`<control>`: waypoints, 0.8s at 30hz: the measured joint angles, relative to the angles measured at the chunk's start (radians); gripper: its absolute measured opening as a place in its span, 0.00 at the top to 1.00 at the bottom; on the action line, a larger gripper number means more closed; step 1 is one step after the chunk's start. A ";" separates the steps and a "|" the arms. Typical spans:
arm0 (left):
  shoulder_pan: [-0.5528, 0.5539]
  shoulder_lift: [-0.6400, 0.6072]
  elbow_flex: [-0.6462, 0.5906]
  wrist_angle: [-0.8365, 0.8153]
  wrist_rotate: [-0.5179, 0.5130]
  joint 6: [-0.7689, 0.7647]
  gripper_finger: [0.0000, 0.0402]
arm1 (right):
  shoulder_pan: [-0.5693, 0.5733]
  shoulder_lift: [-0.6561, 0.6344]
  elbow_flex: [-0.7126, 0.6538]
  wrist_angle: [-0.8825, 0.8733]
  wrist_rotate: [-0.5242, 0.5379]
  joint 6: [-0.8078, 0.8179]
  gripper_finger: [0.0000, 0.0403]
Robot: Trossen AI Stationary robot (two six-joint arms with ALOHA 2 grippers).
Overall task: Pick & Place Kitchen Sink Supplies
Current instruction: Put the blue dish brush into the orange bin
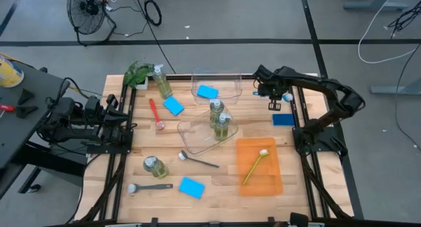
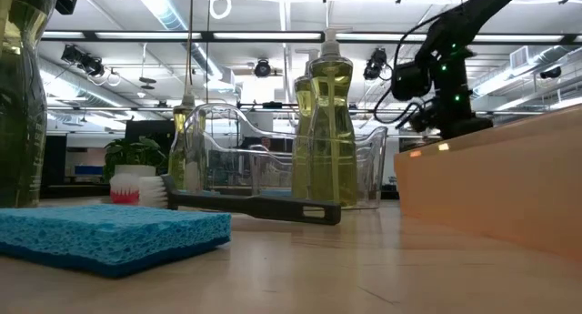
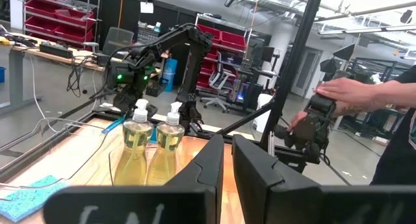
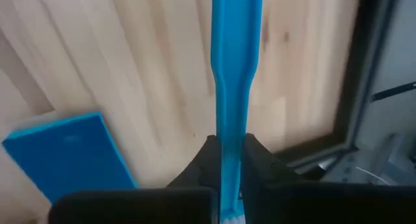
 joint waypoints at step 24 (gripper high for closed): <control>0.000 0.000 0.000 0.000 0.000 0.000 0.91 | 0.334 -0.240 0.262 -0.251 -0.154 -0.242 0.96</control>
